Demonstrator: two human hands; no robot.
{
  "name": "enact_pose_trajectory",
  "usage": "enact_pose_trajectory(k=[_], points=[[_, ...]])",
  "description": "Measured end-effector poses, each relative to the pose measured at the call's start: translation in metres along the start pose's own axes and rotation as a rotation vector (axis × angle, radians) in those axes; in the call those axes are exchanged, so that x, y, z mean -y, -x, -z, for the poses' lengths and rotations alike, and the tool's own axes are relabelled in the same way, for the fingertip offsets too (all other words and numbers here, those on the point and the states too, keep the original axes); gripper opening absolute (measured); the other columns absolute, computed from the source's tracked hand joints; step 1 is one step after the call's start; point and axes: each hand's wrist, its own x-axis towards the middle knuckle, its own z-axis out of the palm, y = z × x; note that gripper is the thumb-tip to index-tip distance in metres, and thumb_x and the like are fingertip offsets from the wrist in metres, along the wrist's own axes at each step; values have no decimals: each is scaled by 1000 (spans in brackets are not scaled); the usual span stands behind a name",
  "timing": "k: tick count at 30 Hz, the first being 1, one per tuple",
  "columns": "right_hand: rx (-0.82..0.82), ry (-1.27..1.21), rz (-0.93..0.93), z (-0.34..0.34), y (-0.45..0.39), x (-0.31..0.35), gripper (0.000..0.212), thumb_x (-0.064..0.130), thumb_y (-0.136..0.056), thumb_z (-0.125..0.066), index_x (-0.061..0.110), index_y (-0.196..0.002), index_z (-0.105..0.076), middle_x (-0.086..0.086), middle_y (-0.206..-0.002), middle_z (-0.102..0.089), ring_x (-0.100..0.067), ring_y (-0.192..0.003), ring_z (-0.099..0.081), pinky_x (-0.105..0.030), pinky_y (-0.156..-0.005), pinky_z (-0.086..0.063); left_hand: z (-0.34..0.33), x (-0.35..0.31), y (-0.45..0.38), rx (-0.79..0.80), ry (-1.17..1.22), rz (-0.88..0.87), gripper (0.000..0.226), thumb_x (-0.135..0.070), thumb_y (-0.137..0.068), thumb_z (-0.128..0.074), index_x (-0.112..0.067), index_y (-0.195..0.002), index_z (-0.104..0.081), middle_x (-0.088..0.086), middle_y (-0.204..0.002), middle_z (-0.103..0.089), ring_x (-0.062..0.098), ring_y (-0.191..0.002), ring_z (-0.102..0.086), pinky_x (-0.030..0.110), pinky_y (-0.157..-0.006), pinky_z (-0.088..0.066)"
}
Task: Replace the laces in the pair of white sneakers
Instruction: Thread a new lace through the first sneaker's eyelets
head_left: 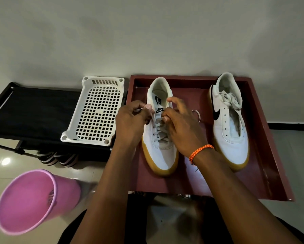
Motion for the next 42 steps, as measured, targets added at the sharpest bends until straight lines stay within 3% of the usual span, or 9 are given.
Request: enact_pose_trajectory(k=[4,9,13,17,26,30,35,37,42], points=[[3,5,-1,1,0,-1,14,13,-103,-54,24,-96,-56,11,-158,-34,-24,-115,-58,-49,-88,-54,3,-12,3,-22,340,120,21,-18,-106,-65,-4,-91,-70,15,-101,-79,30,-93,-78,48,-92,-63],[-2,17,-4,0,-1,1,12,18,-105,-54,24,-96,-56,10,-158,-36,-24,-116,-58,-48,-90,-53,9,-16,0,-60,674,145,15,-17,-109,-57,-9,-97,-61,12,-92,-70,24,-76,-69,41,-78,-63],[-16,-27,-2,0,-1,0,10,20,-105,-55,20,-98,-62,8,-157,-39,-23,-115,-59,-47,-92,-52,10,4,-9,-149,11,78,14,-35,-101,-62,-21,-104,-64,-2,-89,-71,14,-71,-61,36,-68,-51],[-3,-50,-5,-2,-3,-1,5,24,-101,-62,20,-99,-63,8,-157,-38,-23,-115,-61,-50,-89,-55,-1,17,-1,64,-553,-26,28,-44,-98,-71,-24,-79,-69,-7,-75,-69,10,-73,-65,33,-65,-50],[16,-7,-32,2,-2,2,9,24,-99,-67,21,-108,-66,10,-159,-36,-23,-114,-60,-45,-92,-54,5,-4,-3,17,186,109,21,-16,-107,-64,-5,-90,-72,8,-95,-81,16,-85,-77,30,-80,-62],[21,6,-46,4,-2,2,12,27,-100,-67,21,-110,-67,10,-159,-36,-23,-118,-59,-46,-93,-54,11,-13,-3,10,496,222,18,-18,-107,-63,-6,-93,-65,16,-104,-79,36,-100,-79,49,-93,-64],[24,11,-46,3,-2,2,11,28,-99,-69,22,-108,-66,10,-159,-37,-23,-120,-58,-44,-93,-54,16,-20,-2,-29,729,253,13,-17,-108,-60,-9,-99,-62,9,-92,-76,30,-89,-78,45,-85,-66],[25,0,-49,3,-2,3,11,27,-98,-71,22,-106,-66,11,-158,-37,-22,-120,-57,-44,-92,-54,16,-18,-4,-88,624,242,8,-16,-109,-58,-10,-103,-60,3,-84,-71,21,-74,-73,40,-73,-66],[31,-27,-46,4,-1,2,19,23,-92,-76,24,-107,-64,11,-159,-35,-22,-120,-57,-44,-94,-53,8,7,-4,56,-542,-29,30,-53,-101,-62,-26,-90,-71,-9,-85,-70,11,-82,-66,34,-73,-52]])
